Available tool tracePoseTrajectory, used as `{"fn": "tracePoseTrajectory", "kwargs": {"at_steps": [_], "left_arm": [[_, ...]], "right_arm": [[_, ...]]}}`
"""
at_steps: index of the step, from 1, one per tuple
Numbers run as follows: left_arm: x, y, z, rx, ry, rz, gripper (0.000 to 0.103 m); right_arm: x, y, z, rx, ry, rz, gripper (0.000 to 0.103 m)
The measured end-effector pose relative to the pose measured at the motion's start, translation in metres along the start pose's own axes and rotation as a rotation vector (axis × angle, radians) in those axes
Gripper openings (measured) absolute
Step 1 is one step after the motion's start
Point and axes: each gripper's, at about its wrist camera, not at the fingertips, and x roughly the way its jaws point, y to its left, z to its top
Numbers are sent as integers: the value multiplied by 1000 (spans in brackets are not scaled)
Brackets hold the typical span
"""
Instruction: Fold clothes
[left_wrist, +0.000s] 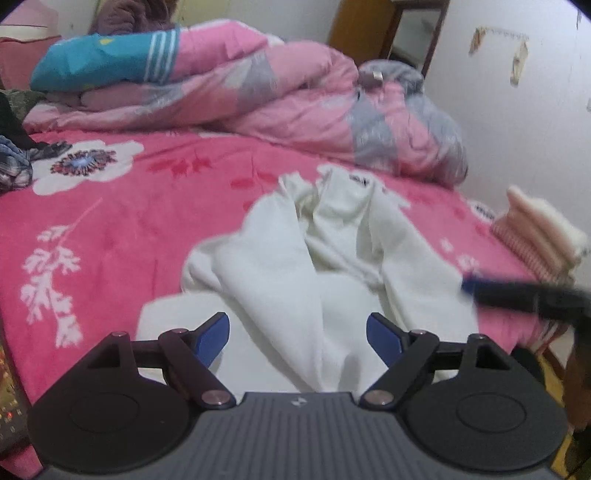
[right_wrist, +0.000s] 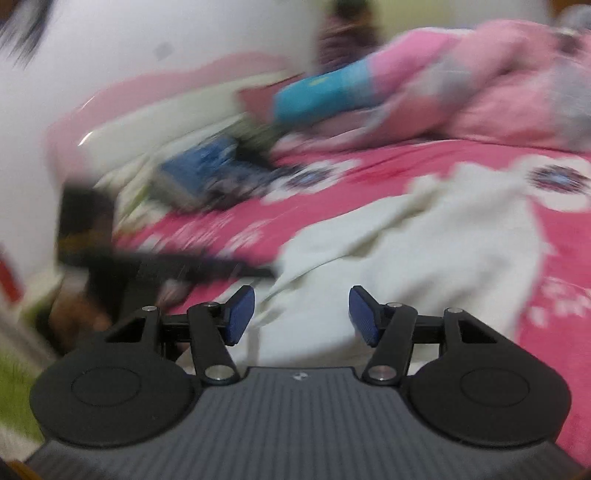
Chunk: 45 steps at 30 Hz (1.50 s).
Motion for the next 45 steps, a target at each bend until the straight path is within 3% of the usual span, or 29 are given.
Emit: {"fn": "tracePoseTrajectory", "kwargs": {"at_steps": [3,6,8,10,12,13,16,21,29,33,36,40,41,43,45], "left_arm": [[8,0,-7,-35,46,-3,68],[11,1,-10,-54,52,3,55],[11,2,-9,-61,42,4,30],[11,3,-6,-69,35,4,16],[10,5,-5,-76,25,6,12],[10,6,-4,-79,18,8,11],[8,8,-2,-87,2,14,9],[1,13,6,-105,-34,21,7],[-6,25,16,-132,-73,46,7],[-1,28,12,-159,-43,45,8],[3,26,11,-170,-3,42,21],[3,28,7,-179,16,28,50],[4,28,7,-181,17,21,55],[7,26,7,-178,19,12,56],[10,24,7,-173,24,7,57]], "right_arm": [[3,-20,6,99,-40,-81,57],[23,-31,5,122,-15,-149,57],[34,-34,2,126,3,-175,54],[44,-35,-1,120,18,-196,25],[43,-36,2,121,6,-192,11],[39,-37,3,129,-6,-181,5],[20,-39,13,139,-64,-185,3],[-17,-50,29,138,-157,-250,3],[-70,-94,45,127,-265,-494,2],[-76,-131,36,168,-243,-595,2],[-60,-161,15,224,-139,-662,3],[-42,-187,-12,338,-10,-699,16],[-47,-187,-16,362,-35,-693,19],[-59,-184,-20,404,-92,-697,43],[-76,-179,-19,426,-164,-743,51]]}}
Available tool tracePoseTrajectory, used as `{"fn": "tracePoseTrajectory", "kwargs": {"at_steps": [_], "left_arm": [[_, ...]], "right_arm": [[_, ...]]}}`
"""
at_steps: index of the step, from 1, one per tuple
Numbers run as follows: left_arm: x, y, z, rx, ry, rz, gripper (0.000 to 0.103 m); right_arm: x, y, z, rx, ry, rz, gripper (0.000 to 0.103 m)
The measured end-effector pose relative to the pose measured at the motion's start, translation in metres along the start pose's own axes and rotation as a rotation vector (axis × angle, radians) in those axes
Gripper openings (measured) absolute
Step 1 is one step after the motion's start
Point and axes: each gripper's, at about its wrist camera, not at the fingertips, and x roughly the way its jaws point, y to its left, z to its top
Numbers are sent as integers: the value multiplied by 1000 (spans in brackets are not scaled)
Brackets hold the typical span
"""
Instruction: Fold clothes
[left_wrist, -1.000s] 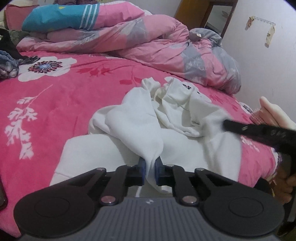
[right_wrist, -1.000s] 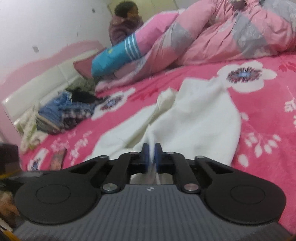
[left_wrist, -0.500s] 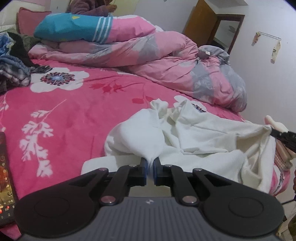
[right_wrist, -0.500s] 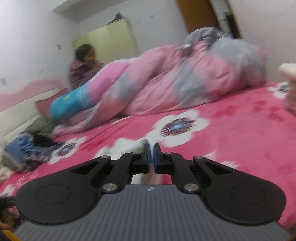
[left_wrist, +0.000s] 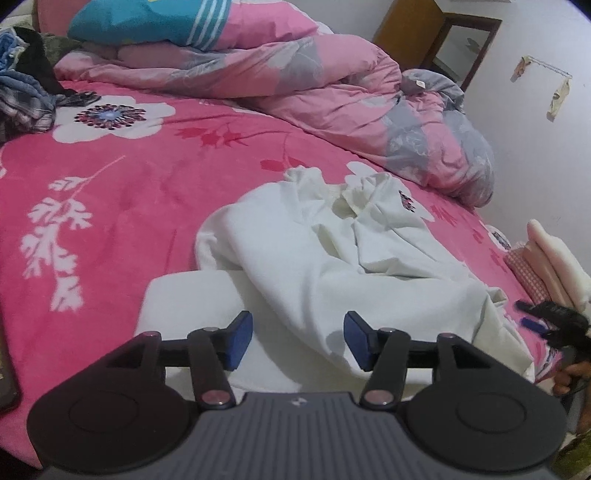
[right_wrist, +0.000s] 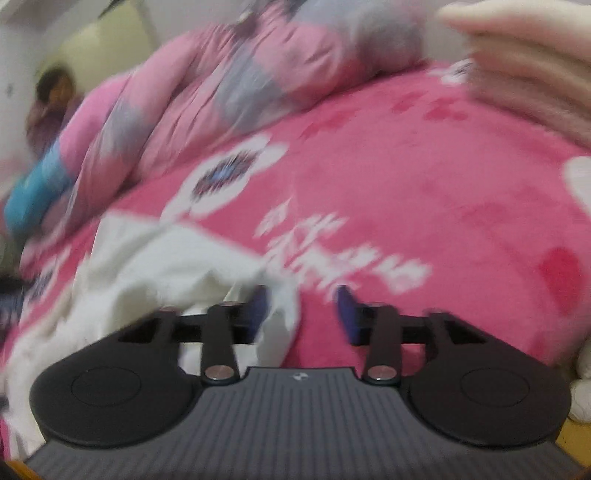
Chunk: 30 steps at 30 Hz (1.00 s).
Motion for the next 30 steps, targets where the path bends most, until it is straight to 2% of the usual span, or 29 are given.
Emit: {"fn": "tracePoseTrajectory", "kwargs": {"at_steps": [3,5,7,10,15,18,20,21,23,24,25,30], "left_arm": [[6,-4,-1,11,-3,3,58],[9,-5,-2,16,-9,5,58],[11,-7,-3,23,-12,11,58],[12,-10,-5,38,-17,19,58],[11,-10,-8,55,-28,24,56],[11,-10,-9,73,-36,27,53],[12,-8,-10,78,-38,25,50],[12,-7,-10,75,-40,21,50],[13,-5,-10,70,-42,12,50],[13,-4,-10,68,-43,8,50],[14,-3,-10,67,-44,5,50],[15,-2,-9,67,-39,-14,54]], "right_arm": [[-25,-4,10,39,-76,16,51],[-38,5,17,14,-102,90,53],[-41,25,20,-53,-91,176,61],[-26,76,16,-190,-9,322,67],[17,173,-12,-477,164,543,74],[43,220,-30,-672,237,550,76],[64,236,-38,-734,320,533,74],[70,239,-41,-752,354,532,71],[76,236,-41,-735,391,529,44],[75,232,-37,-705,383,516,14],[71,227,-32,-675,354,496,3],[48,184,14,-474,168,426,3]]}}
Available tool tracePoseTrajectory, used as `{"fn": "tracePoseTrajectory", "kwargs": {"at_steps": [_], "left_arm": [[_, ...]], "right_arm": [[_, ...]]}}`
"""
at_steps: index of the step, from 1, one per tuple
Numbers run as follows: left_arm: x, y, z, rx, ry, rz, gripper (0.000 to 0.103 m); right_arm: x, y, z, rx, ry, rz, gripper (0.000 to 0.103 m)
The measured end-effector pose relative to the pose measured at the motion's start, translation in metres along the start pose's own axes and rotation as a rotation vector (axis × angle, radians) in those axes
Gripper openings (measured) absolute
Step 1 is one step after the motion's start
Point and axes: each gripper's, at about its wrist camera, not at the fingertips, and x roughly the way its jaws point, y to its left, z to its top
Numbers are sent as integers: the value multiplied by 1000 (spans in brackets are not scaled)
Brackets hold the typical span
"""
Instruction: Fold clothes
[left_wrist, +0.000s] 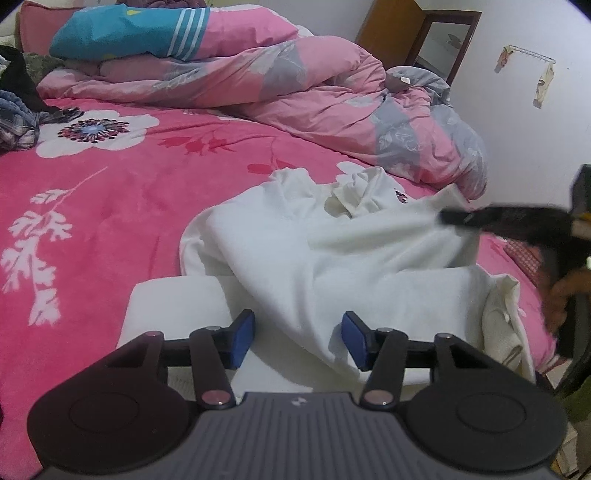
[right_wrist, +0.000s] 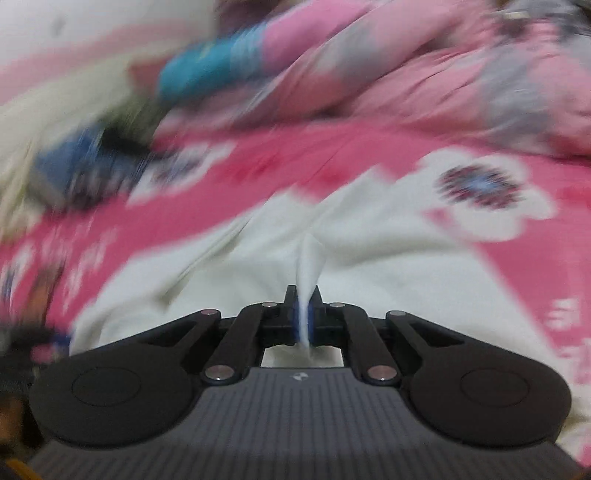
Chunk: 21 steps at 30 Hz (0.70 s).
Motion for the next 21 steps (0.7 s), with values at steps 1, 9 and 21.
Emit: {"fn": "tracePoseTrajectory", "kwargs": {"at_steps": [1,9,21], "left_arm": [[1,-1,0,-2,2,-1,54],[2,-6,3,-14,14,20,55],[-23,-5,30,-45,-84,12,6]], "right_arm": [[-12,-11,3,37,-38,-8,3],[-80,-65,2,190,-269,-90,0],[-86,-57,-55,260,-166,67,59]]}}
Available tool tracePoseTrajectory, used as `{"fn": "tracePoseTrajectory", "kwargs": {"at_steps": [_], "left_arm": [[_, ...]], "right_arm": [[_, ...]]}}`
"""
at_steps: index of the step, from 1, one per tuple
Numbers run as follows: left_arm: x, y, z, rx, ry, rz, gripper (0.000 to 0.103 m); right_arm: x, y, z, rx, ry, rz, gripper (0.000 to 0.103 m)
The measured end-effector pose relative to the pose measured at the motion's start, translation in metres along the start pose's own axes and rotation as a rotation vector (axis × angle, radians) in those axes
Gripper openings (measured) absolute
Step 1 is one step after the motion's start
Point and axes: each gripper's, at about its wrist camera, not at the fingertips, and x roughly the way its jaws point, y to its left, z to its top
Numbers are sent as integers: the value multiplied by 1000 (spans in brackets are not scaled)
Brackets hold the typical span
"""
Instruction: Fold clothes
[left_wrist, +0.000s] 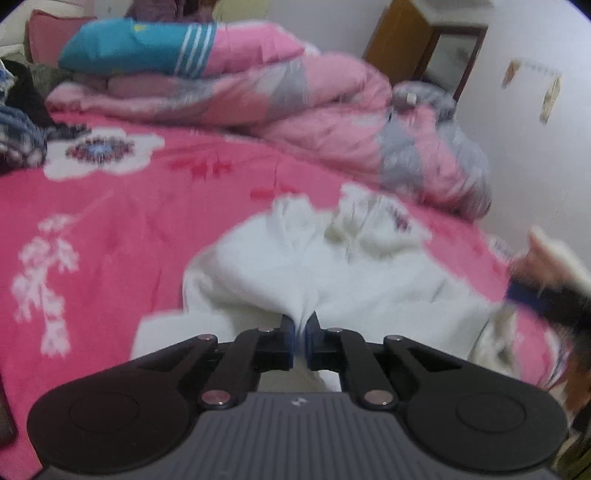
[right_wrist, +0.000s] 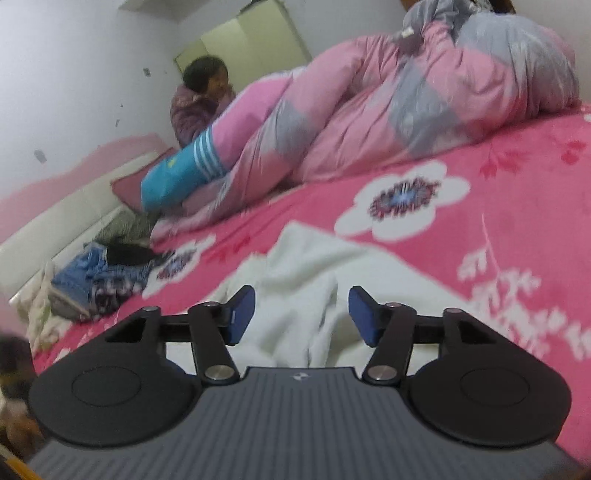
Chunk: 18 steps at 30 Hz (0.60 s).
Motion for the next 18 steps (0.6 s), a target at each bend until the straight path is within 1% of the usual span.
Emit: {"fn": "tracePoseTrajectory", "kwargs": {"at_steps": [1,3,7,9,11,13,14,16,17,18], "left_arm": [[-6,4,9,-18,-29,-9,6],[-17,13,31,-33,-91,0,6],[-29,41,83,-23,-191,79,6],[-27,62,111,-33,-201,113,6],[-21,82,137,-35,-185,137,6],[-8,100,159,-18,-151,163,6],[1,107,165,-10,-115,176,6],[26,122,171,-2,-8,198,8],[37,127,170,3,37,216,11],[47,130,165,9,75,241,11]], "right_arm": [[1,-2,-5,18,13,8,60],[4,-5,-13,51,31,10,60],[8,-10,-26,105,48,1,60],[10,-13,-31,129,52,0,60],[12,-15,-35,144,58,2,60],[14,-16,-38,152,65,4,60],[15,-17,-40,154,69,5,60],[18,-18,-43,158,76,1,60],[20,-18,-44,161,80,-1,60],[21,-19,-45,164,83,-5,60]]}}
